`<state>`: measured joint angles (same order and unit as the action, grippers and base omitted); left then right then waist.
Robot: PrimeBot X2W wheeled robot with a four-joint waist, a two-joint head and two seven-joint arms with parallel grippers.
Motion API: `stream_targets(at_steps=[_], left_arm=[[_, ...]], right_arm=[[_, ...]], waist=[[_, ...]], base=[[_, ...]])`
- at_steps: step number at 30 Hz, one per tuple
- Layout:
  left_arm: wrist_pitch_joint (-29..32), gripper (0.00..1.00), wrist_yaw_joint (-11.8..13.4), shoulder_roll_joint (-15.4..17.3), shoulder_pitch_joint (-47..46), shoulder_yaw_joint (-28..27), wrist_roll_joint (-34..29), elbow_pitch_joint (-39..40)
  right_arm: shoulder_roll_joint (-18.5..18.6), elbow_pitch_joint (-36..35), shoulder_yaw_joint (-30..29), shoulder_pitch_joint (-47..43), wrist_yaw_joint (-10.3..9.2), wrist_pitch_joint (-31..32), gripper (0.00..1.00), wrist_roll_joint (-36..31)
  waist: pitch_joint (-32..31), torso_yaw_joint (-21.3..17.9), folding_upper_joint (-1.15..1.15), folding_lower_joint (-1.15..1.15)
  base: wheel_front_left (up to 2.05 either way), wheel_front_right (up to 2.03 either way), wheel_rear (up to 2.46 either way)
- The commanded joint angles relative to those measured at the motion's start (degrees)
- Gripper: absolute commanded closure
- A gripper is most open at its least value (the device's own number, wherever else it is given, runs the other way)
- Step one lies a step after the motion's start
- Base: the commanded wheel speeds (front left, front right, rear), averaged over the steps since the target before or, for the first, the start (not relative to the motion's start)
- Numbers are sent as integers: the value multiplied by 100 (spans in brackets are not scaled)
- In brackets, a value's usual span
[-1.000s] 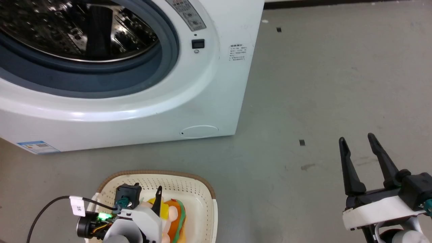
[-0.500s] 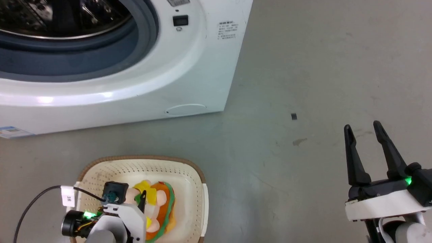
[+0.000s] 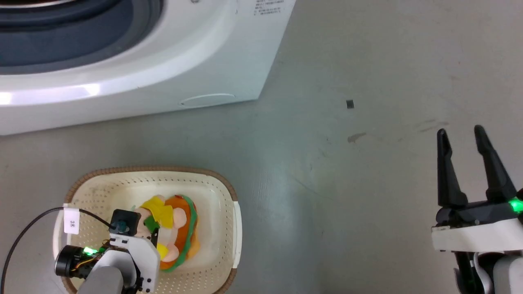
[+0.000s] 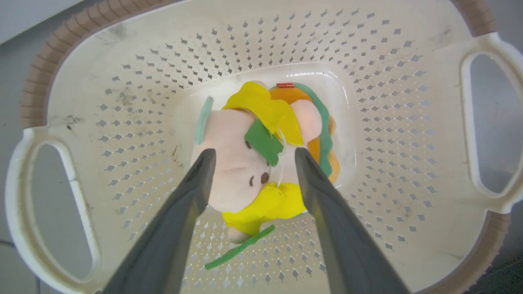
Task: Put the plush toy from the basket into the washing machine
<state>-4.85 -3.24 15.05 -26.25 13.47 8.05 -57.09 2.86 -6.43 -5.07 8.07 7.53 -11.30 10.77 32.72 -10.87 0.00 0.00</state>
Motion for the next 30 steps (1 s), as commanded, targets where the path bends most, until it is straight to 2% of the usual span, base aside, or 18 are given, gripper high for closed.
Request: stream_targets(at_steps=[1,7,17,26,27,28,29,30], left_arm=[[11,0,-49,62,-161,64,43,-164],[87,0,-163,176,-510,317,17,-531],[282,0,-137,238,-1156,688,-42,-1081],[279,0,-217,307,-1699,1017,-19,-1621],[333,51,-230,301,-1732,1010,31,-1673],[374,95,-243,282,-1731,993,72,-1675],[397,100,-253,271,-1727,995,91,-1676],[411,100,-263,266,-1722,1017,90,-1677]], right_arm=[[1,-69,-30,138,-3,-74,0,52],[1,-157,-72,227,-4,-145,0,128],[1,-325,-74,401,-4,-253,0,165],[1,-459,-64,548,-4,-360,0,232],[1,-465,-66,566,-4,-370,0,242],[1,-458,-63,574,-4,-370,0,241],[1,-446,-60,583,-4,-370,0,240],[1,-429,-58,593,-4,-370,0,239]], waist=[[167,-57,0,0],[561,-93,0,0],[1179,-151,0,0],[1770,-244,0,0],[1813,-254,0,0],[1816,-254,0,0],[1812,-253,0,0],[1801,-252,0,0]], base=[[0,0,0],[0,0,0],[0,0,0],[0,0,0],[0,0,0],[0,0,0],[0,0,0],[0,0,0]])
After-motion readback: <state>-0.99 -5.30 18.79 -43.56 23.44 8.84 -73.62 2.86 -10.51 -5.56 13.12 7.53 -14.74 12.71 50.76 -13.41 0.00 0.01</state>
